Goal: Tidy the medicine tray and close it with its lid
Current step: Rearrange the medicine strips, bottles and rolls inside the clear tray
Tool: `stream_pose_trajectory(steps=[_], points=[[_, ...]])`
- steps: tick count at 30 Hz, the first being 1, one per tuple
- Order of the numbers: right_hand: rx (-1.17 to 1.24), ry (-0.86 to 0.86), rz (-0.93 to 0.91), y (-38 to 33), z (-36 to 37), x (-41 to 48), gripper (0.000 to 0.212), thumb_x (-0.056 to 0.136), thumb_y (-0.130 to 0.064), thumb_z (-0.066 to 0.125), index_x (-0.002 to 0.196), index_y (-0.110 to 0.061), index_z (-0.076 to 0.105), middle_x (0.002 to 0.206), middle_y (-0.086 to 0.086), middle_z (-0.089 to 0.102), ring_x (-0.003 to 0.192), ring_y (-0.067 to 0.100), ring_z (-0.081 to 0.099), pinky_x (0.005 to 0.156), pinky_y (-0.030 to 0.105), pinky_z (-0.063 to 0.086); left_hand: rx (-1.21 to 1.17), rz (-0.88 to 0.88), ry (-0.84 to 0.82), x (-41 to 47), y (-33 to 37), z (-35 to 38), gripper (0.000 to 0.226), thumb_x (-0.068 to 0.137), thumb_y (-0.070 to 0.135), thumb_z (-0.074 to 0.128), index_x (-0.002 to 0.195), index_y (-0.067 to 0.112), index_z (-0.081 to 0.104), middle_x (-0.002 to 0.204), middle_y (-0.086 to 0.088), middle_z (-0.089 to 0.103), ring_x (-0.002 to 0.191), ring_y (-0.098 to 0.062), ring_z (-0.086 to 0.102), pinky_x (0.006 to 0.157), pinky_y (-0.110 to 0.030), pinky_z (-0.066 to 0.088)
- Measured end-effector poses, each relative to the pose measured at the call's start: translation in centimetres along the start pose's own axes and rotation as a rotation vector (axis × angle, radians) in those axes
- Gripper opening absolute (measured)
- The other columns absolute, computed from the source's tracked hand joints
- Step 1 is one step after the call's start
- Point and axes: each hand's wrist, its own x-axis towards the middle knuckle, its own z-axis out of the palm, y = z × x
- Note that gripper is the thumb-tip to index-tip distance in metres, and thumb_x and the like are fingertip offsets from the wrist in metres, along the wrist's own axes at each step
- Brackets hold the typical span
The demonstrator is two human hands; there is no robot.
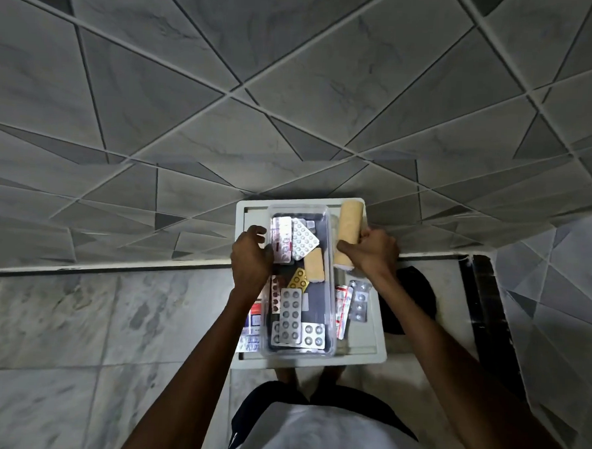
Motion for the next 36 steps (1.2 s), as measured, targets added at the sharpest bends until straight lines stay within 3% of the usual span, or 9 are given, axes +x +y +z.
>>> stream_pose_trajectory(steps=[3,6,13,16,19,23,28,36], points=[[-0.014,-0.046,-0.149,-1.1,0.5,-3.4,0.052,0.062,-0.046,0.080,0.099,-0.011,0.069,0.097,0.012,0.075,0.085,0.029,0.070,0.072,0.035,0.056,-0.072,-0.013,-0.015,-0.2,-0.6,-0.5,0.029,0.082,0.015,0.068,0.109,0.006,0.065,0.103,-0.014,0.074,0.089,-0.027,0.071,0.075,-0.025,0.048],[-0.171,-0.077,-0.234,-2.1,3.0,-5.6,0.064,0.068,-0.047,0.076,0.119,-0.014,0.058,0.107,0.014,0.071,0.095,0.033,0.068,0.077,0.036,0.053,-0.101,0.013,-0.027,-0.5,-0.8,-0.8,0.029,0.083,0.017,0.068,0.110,0.006,0.065,0.103,-0.013,0.074,0.091,-0.025,0.071,0.075,-0.022,0.045],[-0.234,-0.116,-0.320,-4.4,7.9,-5.6,0.070,0.080,-0.038,0.067,0.138,-0.007,0.041,0.118,0.020,0.065,0.106,0.039,0.063,0.082,0.041,0.053,-0.154,-0.013,-0.085,0.0,-1.4,-1.3,0.028,0.082,0.012,0.069,0.110,0.009,0.067,0.107,-0.010,0.074,0.094,-0.022,0.071,0.079,-0.025,0.051],[-0.146,-0.174,-0.376,-4.8,8.7,-5.4,0.063,0.083,-0.038,0.063,0.135,-0.009,0.044,0.116,0.019,0.067,0.105,0.038,0.064,0.081,0.040,0.052,-0.189,-0.031,-0.109,0.2,-1.8,-1.4,0.028,0.080,0.012,0.069,0.109,0.015,0.068,0.105,-0.009,0.074,0.093,-0.022,0.071,0.084,-0.038,0.058],[-0.073,-0.187,-0.368,-4.7,8.9,-4.7,0.058,0.085,-0.030,0.065,0.136,-0.008,0.047,0.117,0.019,0.068,0.107,0.037,0.063,0.085,0.040,0.051,-0.200,-0.043,-0.110,0.3,-2.0,-1.2,0.029,0.080,0.013,0.070,0.109,0.017,0.068,0.105,-0.009,0.074,0.093,-0.022,0.071,0.083,-0.043,0.058],[0.025,-0.213,-0.317,-5.0,8.8,-4.1,0.058,0.085,-0.022,0.069,0.137,-0.007,0.048,0.112,0.018,0.071,0.106,0.032,0.065,0.088,0.033,0.047,-0.221,-0.057,-0.108,0.2,-1.9,-1.1,0.030,0.082,0.010,0.069,0.111,0.013,0.067,0.112,-0.010,0.072,0.098,-0.024,0.069,0.088,-0.043,0.057],[0.073,-0.124,-0.285,-5.6,8.9,-3.3,0.049,0.078,-0.020,0.074,0.124,-0.010,0.061,0.107,0.015,0.073,0.102,0.032,0.066,0.088,0.034,0.050,-0.230,-0.065,-0.117,0.0,-2.0,-1.1,0.032,0.082,0.010,0.069,0.114,0.013,0.066,0.112,-0.010,0.072,0.099,-0.024,0.069,0.090,-0.043,0.056],[0.105,-0.064,-0.259,-6.8,9.0,-2.9,0.046,0.083,-0.014,0.068,0.128,-0.009,0.058,0.120,0.017,0.068,0.110,0.033,0.063,0.088,0.035,0.051,-0.235,-0.022,-0.106,-0.3,-2.0,-1.1,0.032,0.084,0.011,0.067,0.116,0.011,0.066,0.115,-0.010,0.071,0.100,-0.023,0.068,0.089,-0.036,0.055]])
